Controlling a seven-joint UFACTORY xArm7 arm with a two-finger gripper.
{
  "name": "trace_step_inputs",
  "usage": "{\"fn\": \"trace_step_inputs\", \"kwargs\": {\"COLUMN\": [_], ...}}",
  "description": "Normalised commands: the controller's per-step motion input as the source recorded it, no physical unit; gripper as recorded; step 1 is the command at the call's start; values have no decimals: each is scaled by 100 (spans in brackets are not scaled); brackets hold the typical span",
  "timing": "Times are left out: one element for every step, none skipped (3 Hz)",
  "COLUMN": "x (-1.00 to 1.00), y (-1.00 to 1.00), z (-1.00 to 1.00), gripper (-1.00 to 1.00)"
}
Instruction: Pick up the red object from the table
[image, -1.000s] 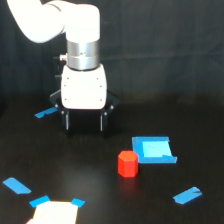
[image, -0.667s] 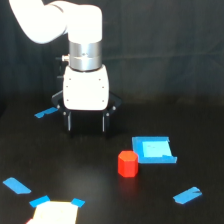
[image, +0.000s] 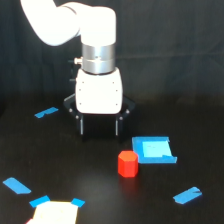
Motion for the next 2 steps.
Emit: {"fn": "trace_step_inputs", "kwargs": {"x": [100, 38], "y": [-26, -100], "z": [7, -100], "gripper": [-42, 67]}}
